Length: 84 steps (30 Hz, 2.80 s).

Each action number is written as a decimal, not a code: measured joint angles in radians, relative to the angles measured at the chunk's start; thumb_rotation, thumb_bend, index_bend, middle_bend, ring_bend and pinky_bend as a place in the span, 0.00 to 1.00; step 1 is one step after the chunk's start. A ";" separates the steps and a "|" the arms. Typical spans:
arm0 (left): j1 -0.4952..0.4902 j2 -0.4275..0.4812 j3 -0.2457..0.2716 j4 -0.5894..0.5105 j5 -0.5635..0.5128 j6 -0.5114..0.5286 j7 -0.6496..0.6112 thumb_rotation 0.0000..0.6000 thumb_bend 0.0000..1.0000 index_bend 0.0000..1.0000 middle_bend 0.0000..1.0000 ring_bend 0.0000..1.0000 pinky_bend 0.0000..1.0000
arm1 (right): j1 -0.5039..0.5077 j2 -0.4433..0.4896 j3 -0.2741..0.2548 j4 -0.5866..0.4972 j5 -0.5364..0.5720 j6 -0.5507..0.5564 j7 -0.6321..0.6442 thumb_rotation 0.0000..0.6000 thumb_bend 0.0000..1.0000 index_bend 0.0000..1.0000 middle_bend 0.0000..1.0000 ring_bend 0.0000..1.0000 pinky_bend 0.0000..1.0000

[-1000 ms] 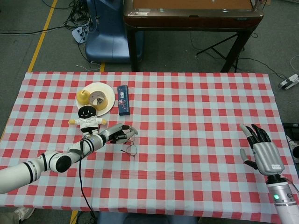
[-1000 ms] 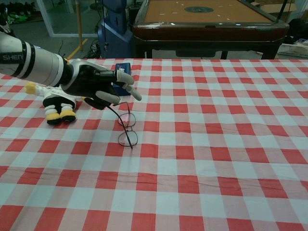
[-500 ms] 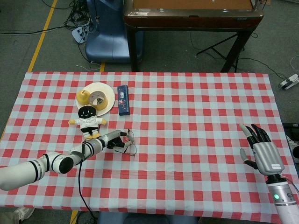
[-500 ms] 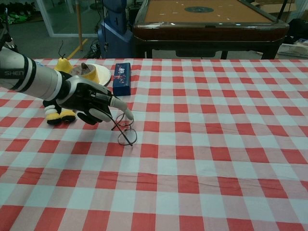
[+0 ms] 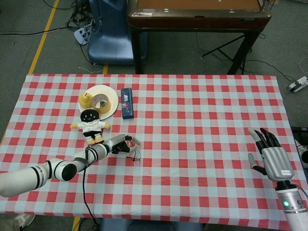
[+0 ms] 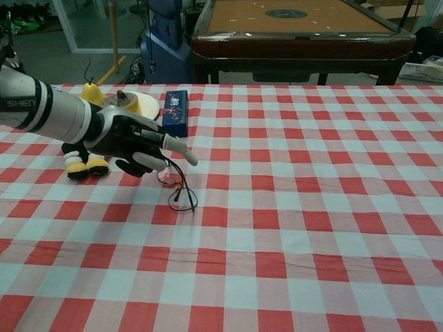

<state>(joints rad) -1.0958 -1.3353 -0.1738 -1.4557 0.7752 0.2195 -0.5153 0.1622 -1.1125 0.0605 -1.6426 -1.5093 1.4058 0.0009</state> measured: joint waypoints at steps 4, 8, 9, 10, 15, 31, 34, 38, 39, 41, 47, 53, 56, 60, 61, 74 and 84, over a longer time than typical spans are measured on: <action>0.056 0.032 -0.036 -0.044 0.025 0.101 0.000 0.60 0.51 0.25 0.95 0.94 0.95 | 0.000 -0.001 0.000 0.003 -0.002 0.001 0.005 1.00 0.44 0.00 0.13 0.00 0.08; 0.135 0.086 -0.078 -0.107 0.065 0.175 -0.015 0.60 0.64 0.25 0.94 0.94 0.95 | 0.001 -0.004 0.000 0.010 -0.003 -0.001 0.010 1.00 0.44 0.00 0.13 0.00 0.08; 0.161 0.103 -0.092 -0.125 0.083 0.185 -0.027 0.60 0.68 0.25 0.94 0.94 0.94 | 0.001 -0.005 0.000 0.011 -0.003 -0.003 0.010 1.00 0.44 0.00 0.13 0.00 0.08; 0.180 0.115 -0.102 -0.139 0.099 0.192 -0.036 0.60 0.69 0.25 0.94 0.94 0.94 | 0.002 -0.006 -0.001 0.012 -0.003 -0.004 0.011 1.00 0.44 0.00 0.13 0.00 0.08; 0.282 0.173 -0.144 -0.216 0.216 0.233 -0.087 0.59 0.78 0.24 0.94 0.94 0.94 | 0.009 -0.010 -0.001 0.013 -0.007 -0.013 0.007 1.00 0.44 0.00 0.13 0.00 0.08; 0.462 0.313 -0.077 -0.424 0.788 0.422 -0.307 0.92 0.90 0.24 0.94 0.94 0.94 | 0.022 -0.017 0.003 0.013 0.006 -0.035 -0.006 1.00 0.44 0.00 0.13 0.00 0.08; 0.472 0.308 -0.042 -0.418 0.859 0.491 -0.297 0.99 0.90 0.22 0.94 0.94 0.94 | 0.024 -0.011 0.005 0.008 0.006 -0.036 -0.007 1.00 0.44 0.00 0.13 0.00 0.08; 0.489 0.286 -0.015 -0.402 0.902 0.559 -0.197 1.00 0.90 0.19 0.94 0.94 0.94 | 0.028 0.005 0.017 -0.006 0.008 -0.030 -0.021 1.00 0.44 0.00 0.13 0.00 0.08; 0.495 0.276 -0.007 -0.396 0.915 0.584 -0.150 1.00 0.90 0.18 0.94 0.93 0.94 | 0.028 0.010 0.020 -0.011 0.010 -0.027 -0.024 1.00 0.44 0.00 0.13 0.00 0.08; 0.505 0.260 0.005 -0.387 0.936 0.622 -0.070 1.00 0.90 0.16 0.94 0.93 0.94 | 0.030 0.020 0.029 -0.023 0.015 -0.021 -0.036 1.00 0.44 0.00 0.13 0.00 0.08; 0.524 0.188 0.066 -0.347 1.003 0.720 0.167 1.00 0.90 0.12 0.94 0.93 0.94 | 0.035 0.037 0.050 -0.051 0.042 -0.017 -0.061 1.00 0.44 0.00 0.13 0.00 0.08; 0.518 0.131 0.104 -0.293 1.043 0.754 0.301 1.00 0.90 0.09 0.94 0.93 0.93 | 0.040 0.042 0.062 -0.064 0.066 -0.021 -0.076 1.00 0.44 0.00 0.13 0.00 0.08; 0.510 0.095 0.120 -0.273 1.058 0.769 0.356 1.00 0.90 0.08 0.94 0.93 0.93 | 0.043 0.041 0.066 -0.068 0.072 -0.023 -0.085 1.00 0.44 0.00 0.13 0.00 0.08; 0.493 0.060 0.137 -0.261 1.067 0.770 0.411 1.00 0.90 0.08 0.94 0.93 0.93 | 0.045 0.037 0.074 -0.069 0.083 -0.019 -0.092 1.00 0.44 0.00 0.13 0.00 0.08; 0.490 0.053 0.140 -0.260 1.067 0.770 0.423 1.00 0.90 0.08 0.94 0.93 0.93 | 0.045 0.037 0.076 -0.069 0.086 -0.018 -0.094 1.00 0.44 0.00 0.13 0.00 0.08; 0.456 -0.033 0.149 -0.215 0.979 0.735 0.549 1.00 0.90 0.07 0.94 0.93 0.93 | 0.039 0.037 0.077 -0.061 0.098 -0.011 -0.083 1.00 0.44 0.00 0.13 0.00 0.08; 0.443 -0.065 0.156 -0.155 0.925 0.731 0.582 1.00 0.90 0.07 0.94 0.93 0.93 | 0.034 0.033 0.073 -0.055 0.100 -0.008 -0.076 1.00 0.44 0.00 0.13 0.00 0.08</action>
<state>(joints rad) -0.6527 -1.4007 -0.0177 -1.6108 1.6997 0.9508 0.0668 0.1960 -1.0795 0.1338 -1.6977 -1.4094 1.3973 -0.0751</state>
